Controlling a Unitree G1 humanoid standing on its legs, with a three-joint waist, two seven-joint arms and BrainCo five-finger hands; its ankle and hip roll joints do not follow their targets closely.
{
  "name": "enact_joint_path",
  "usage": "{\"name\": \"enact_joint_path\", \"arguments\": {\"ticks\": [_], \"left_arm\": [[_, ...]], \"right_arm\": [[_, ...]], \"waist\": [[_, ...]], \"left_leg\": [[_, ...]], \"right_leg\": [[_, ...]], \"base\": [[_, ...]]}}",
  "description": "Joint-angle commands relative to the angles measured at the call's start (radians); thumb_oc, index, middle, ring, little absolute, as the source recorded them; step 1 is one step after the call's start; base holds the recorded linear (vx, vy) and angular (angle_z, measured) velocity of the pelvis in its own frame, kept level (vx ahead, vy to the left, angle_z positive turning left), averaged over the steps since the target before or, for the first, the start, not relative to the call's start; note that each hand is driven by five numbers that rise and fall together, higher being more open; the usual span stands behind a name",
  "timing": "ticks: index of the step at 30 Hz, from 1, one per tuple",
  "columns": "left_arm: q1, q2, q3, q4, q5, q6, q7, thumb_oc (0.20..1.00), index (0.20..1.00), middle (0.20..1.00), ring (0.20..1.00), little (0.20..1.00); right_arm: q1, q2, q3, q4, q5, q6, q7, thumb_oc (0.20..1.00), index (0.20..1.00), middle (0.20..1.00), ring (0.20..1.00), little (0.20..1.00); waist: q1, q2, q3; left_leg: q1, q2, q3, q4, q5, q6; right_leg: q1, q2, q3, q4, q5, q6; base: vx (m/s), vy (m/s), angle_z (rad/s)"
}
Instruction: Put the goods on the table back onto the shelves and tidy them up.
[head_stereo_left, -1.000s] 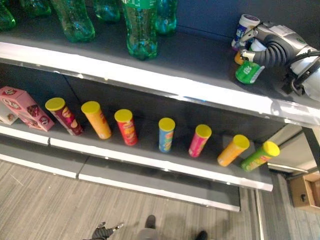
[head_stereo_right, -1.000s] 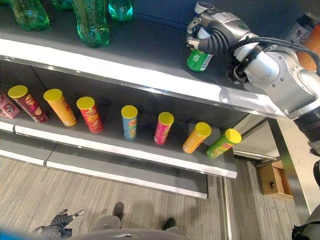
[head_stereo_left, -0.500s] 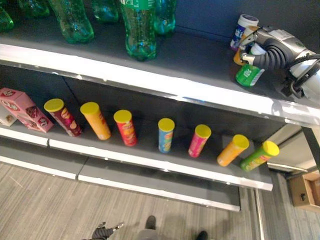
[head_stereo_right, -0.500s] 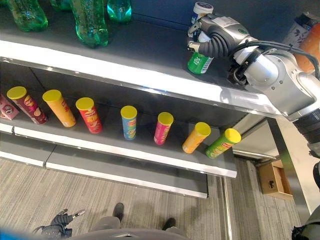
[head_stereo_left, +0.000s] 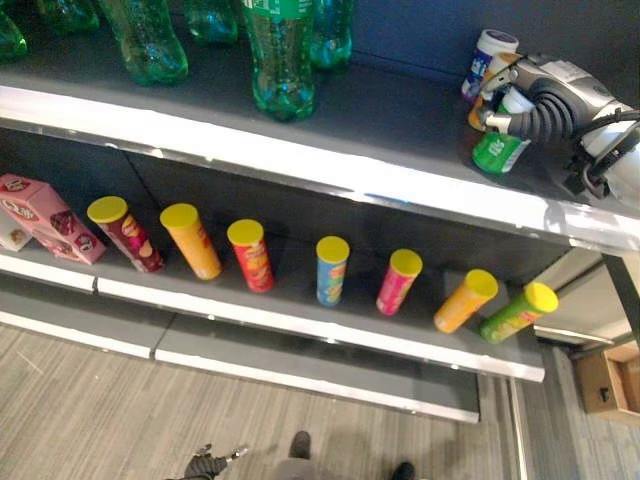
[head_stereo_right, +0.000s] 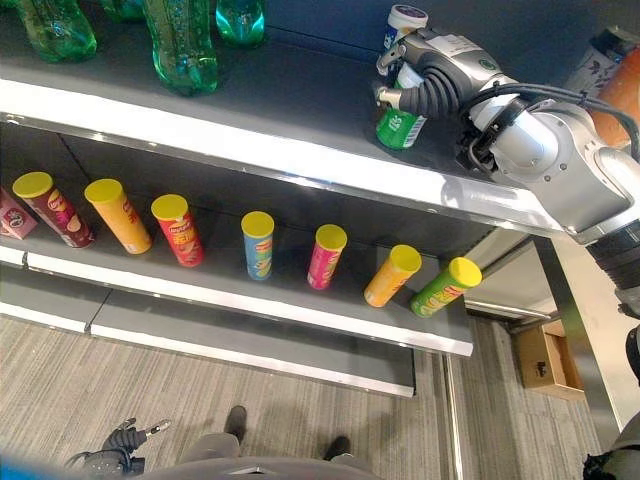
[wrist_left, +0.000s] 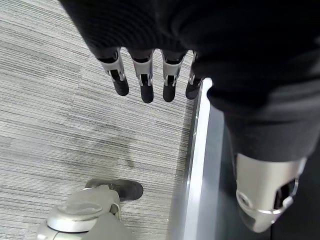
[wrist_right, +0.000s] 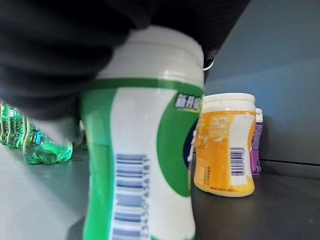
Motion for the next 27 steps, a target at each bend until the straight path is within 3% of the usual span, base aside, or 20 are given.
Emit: {"name": "enact_joint_path", "arguments": {"ticks": [1, 9, 11, 16, 24, 27], "left_arm": [[-0.008, 0.022, -0.032, 0.001, -0.002, -0.014, 0.017, 1.0, 1.0, 1.0, 1.0, 1.0], [-0.006, 0.018, -0.025, 0.001, -0.003, -0.011, 0.024, 1.0, 1.0, 1.0, 1.0, 1.0], [-0.008, 0.016, -0.017, 0.002, -0.002, -0.009, 0.029, 1.0, 1.0, 1.0, 1.0, 1.0], [-0.013, 0.007, -0.001, 0.003, 0.031, -0.004, 0.054, 1.0, 1.0, 1.0, 1.0, 1.0], [-0.005, 0.007, 0.002, -0.009, 0.036, 0.003, 0.057, 1.0, 1.0, 1.0, 1.0, 1.0], [-0.008, 0.002, -0.001, -0.016, 0.043, 0.006, 0.068, 1.0, 1.0, 1.0, 1.0, 1.0]], "right_arm": [[-0.025, 0.001, 0.027, 0.021, -0.004, 0.005, -0.01, 1.0, 1.0, 1.0, 1.0, 1.0], [0.002, 0.001, -0.019, -0.001, -0.023, 0.008, -0.037, 1.0, 1.0, 1.0, 1.0, 1.0], [0.036, 0.004, -0.082, -0.034, -0.032, 0.008, -0.064, 1.0, 1.0, 1.0, 1.0, 1.0], [0.284, 0.064, -0.464, -0.24, -0.118, -0.003, -0.204, 1.0, 1.0, 1.0, 1.0, 1.0], [0.399, 0.161, -0.634, -0.322, -0.169, 0.0, -0.28, 1.0, 1.0, 1.0, 1.0, 1.0], [0.458, 0.188, -0.711, -0.363, -0.255, 0.016, -0.342, 1.0, 1.0, 1.0, 1.0, 1.0]], "waist": [[0.011, 0.007, 0.002], [0.006, 0.007, 0.002], [0.003, 0.008, 0.001], [-0.003, 0.007, 0.002], [0.001, -0.003, 0.004], [-0.002, -0.012, 0.001]], "left_leg": [[0.043, 0.069, 0.095, 0.027, -0.107, -0.058], [0.049, 0.068, 0.098, 0.027, -0.112, -0.056], [0.048, 0.067, 0.097, 0.028, -0.113, -0.054], [0.046, 0.063, 0.096, 0.037, -0.126, -0.041], [0.047, 0.061, 0.095, 0.042, -0.133, -0.035], [0.044, 0.056, 0.093, 0.042, -0.132, -0.03]], "right_leg": [[0.02, -0.035, 0.012, 0.092, -0.138, 0.052], [0.022, -0.035, 0.015, 0.092, -0.138, 0.051], [0.02, -0.035, 0.015, 0.093, -0.139, 0.052], [0.018, -0.036, 0.017, 0.097, -0.146, 0.051], [0.015, -0.038, 0.023, 0.102, -0.151, 0.049], [0.012, -0.039, 0.024, 0.103, -0.15, 0.049]], "base": [[0.0, 0.0, 0.0], [0.0, 0.0, 0.0], [0.0, 0.0, 0.0], [0.02, -0.006, -0.01], [0.0, 0.0, 0.0], [0.0, 0.0, 0.0]]}}
